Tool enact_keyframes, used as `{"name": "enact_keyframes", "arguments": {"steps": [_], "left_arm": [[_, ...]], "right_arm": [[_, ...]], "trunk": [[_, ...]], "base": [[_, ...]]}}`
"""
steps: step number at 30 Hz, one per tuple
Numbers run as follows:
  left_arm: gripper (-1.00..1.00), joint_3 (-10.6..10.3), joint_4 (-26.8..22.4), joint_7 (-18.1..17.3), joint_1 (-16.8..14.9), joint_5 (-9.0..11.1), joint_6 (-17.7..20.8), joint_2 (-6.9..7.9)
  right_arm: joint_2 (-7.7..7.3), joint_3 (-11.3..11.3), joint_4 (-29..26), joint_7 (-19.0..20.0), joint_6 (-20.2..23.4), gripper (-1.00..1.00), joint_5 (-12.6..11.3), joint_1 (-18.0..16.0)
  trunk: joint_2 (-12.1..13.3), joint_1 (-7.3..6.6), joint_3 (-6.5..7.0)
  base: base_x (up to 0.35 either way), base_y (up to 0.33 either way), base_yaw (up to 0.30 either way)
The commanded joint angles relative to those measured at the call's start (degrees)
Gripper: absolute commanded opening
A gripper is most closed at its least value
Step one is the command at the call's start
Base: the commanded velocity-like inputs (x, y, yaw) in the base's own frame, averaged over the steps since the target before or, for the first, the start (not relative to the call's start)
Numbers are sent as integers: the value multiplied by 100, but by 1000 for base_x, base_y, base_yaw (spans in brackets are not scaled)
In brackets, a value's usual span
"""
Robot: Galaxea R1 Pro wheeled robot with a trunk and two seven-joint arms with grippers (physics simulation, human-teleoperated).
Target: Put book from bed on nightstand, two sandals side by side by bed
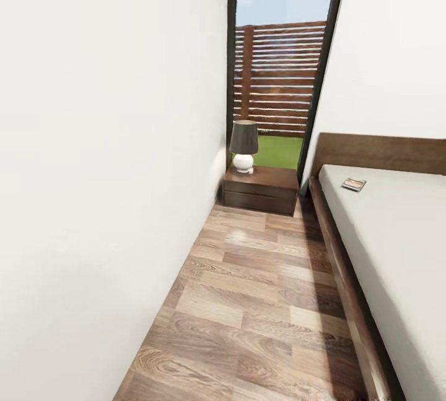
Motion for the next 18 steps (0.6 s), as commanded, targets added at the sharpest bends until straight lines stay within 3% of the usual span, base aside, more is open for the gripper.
{"name": "enact_keyframes", "arguments": {"steps": [1,18], "left_arm": [[100,-8,3,-13,-2,1,-27,2],[100,-5,3,-13,-1,9,-27,2]], "right_arm": [[-2,-36,21,23,11,100,-41,-7],[6,-36,21,23,11,100,-38,-10]], "trunk": [[-3,-1,-5],[-3,-1,-5]], "base": [[0,0,-275],[0,0,-268]]}}
